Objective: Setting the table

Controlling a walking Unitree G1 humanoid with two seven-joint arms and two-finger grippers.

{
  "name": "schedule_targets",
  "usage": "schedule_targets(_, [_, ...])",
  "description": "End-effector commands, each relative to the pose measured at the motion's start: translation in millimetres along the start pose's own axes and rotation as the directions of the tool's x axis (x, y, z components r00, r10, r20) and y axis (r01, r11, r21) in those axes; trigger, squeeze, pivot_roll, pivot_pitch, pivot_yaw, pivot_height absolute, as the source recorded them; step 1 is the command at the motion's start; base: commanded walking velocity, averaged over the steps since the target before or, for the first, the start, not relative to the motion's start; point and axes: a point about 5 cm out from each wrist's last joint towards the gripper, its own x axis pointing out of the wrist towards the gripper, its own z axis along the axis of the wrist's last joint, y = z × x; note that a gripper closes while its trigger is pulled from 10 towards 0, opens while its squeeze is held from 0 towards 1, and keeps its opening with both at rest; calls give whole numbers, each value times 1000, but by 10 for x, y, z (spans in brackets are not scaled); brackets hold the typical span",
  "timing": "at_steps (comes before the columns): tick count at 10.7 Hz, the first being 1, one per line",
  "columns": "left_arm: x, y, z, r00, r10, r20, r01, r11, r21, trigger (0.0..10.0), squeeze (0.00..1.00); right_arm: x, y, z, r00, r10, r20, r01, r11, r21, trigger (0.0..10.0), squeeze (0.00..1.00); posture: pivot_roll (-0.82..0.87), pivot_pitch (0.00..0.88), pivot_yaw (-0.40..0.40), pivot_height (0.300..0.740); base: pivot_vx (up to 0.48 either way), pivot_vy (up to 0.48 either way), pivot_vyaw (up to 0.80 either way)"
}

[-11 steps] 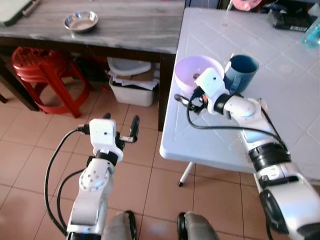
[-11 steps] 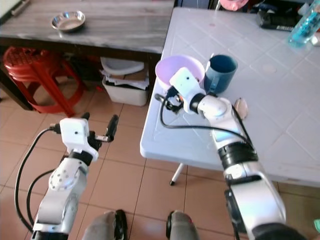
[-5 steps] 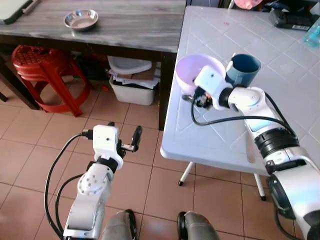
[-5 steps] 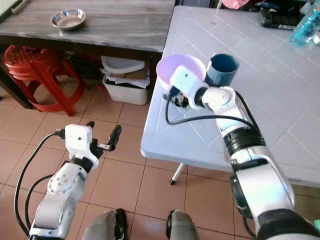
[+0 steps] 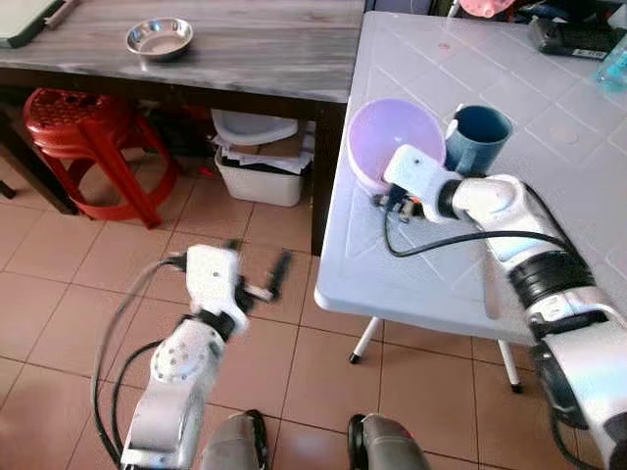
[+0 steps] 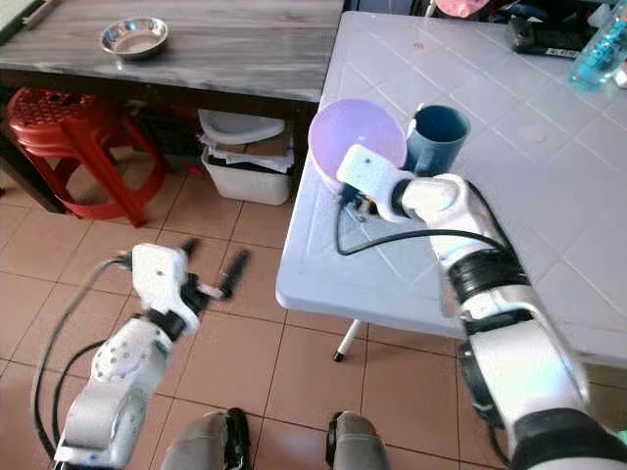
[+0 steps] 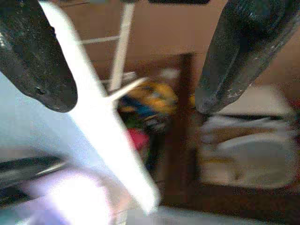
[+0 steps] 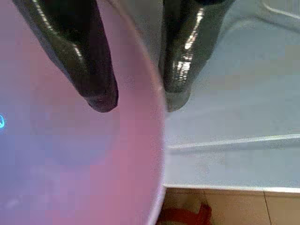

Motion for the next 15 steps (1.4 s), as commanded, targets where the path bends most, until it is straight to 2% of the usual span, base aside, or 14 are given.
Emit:
schedule_targets(1, [-22,-84,51,996,-87,22,87,996,-16,10000,0,-25,-71,39,1000,-7,-5,7,999,-36,0,0,-32,173,19,740,0,0,0])
schedule_targets(4, [-26,-115,58,991,-132,35,133,990,-38,10000,0,-84,-145,4,999,-40,-20,38,997,-65,0,0,-40,175,15,740,0,0,0])
schedule_targets(7, [-26,-129,41,989,-143,31,144,989,-41,10000,0,-129,-135,-50,999,-33,-20,31,995,-96,0,0,-48,176,14,740,0,0,0])
schedule_targets(9, [-19,-125,28,991,-132,26,133,990,-44,10000,0,-121,-71,-78,999,-34,-1,33,995,-95,0,0,-48,175,16,740,0,0,0])
schedule_targets(11, [5,-73,-20,997,-75,-18,74,997,-18,10000,0,-102,-6,-63,999,-34,36,37,995,-95,0,0,-49,175,18,740,0,0,0])
schedule_targets(13, [55,43,24,999,30,21,-30,1000,-2,10000,0,-24,160,132,974,-75,214,94,993,-78,0,0,-53,165,25,740,0,148,0])
schedule_targets(14, [73,92,47,997,72,40,-71,997,-21,10000,0,-9,260,194,954,-93,285,117,991,-70,2275,0,-60,153,18,740,0,480,0])
schedule_targets(15, [117,164,55,989,137,47,-132,986,-106,10000,0,4,514,222,919,-89,385,105,994,-20,10000,0,-70,148,22,740,0,480,0])
